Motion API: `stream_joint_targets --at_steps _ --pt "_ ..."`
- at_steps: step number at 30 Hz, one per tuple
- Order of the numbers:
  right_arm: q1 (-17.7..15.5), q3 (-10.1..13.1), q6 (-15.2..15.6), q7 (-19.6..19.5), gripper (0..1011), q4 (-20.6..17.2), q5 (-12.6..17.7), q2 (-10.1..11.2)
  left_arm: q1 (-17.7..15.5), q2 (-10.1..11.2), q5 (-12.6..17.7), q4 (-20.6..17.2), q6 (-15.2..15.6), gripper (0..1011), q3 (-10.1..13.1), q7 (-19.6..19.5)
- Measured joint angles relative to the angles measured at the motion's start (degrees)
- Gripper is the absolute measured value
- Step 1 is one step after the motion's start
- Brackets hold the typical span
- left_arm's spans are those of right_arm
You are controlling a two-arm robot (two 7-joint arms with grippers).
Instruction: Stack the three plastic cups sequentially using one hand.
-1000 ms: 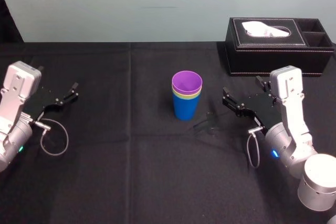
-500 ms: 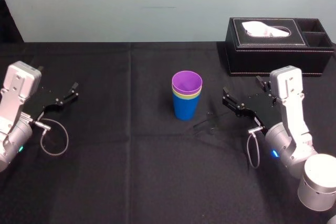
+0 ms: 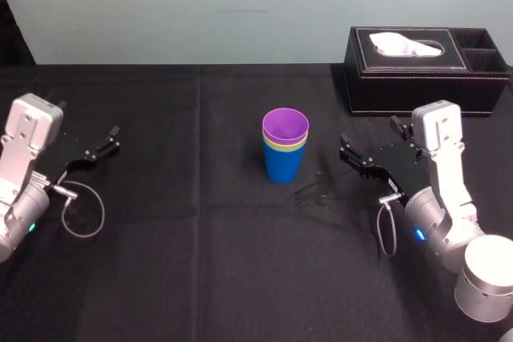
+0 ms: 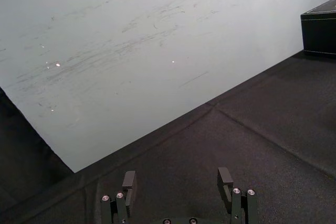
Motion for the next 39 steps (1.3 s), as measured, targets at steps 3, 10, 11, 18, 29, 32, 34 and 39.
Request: stream_joint_targets --at_steps 3,10,11,18,29,32,34,39 --pt "0.0 0.0 0.0 0.0 1003 0.0 0.0 0.0 0.0 0.0 0.0 0.0 0.0 1011 0.0 0.0" --pt "0.0 0.0 0.0 0.0 1003 0.0 0.0 0.0 0.0 0.0 0.0 0.0 0.0 1011 0.0 0.0" --pt "0.0 0.0 0.0 0.0 1003 0.0 0.0 0.0 0.0 0.0 0.0 0.0 0.0 1011 0.0 0.0" --pt "0.0 0.0 0.0 0.0 1003 0.0 0.0 0.0 0.0 0.0 0.0 0.0 0.0 1011 0.0 0.0" --pt "0.0 0.0 0.0 0.0 1003 0.0 0.0 0.0 0.0 0.0 0.0 0.0 0.0 1011 0.0 0.0" --pt "0.0 0.0 0.0 0.0 1003 0.0 0.0 0.0 0.0 0.0 0.0 0.0 0.0 1011 0.0 0.0" --pt "0.0 0.0 0.0 0.0 1003 0.0 0.0 0.0 0.0 0.0 0.0 0.0 0.0 1012 0.0 0.0" --pt "0.0 0.0 0.0 0.0 1003 0.0 0.0 0.0 0.0 0.0 0.0 0.0 0.0 1012 0.0 0.0"
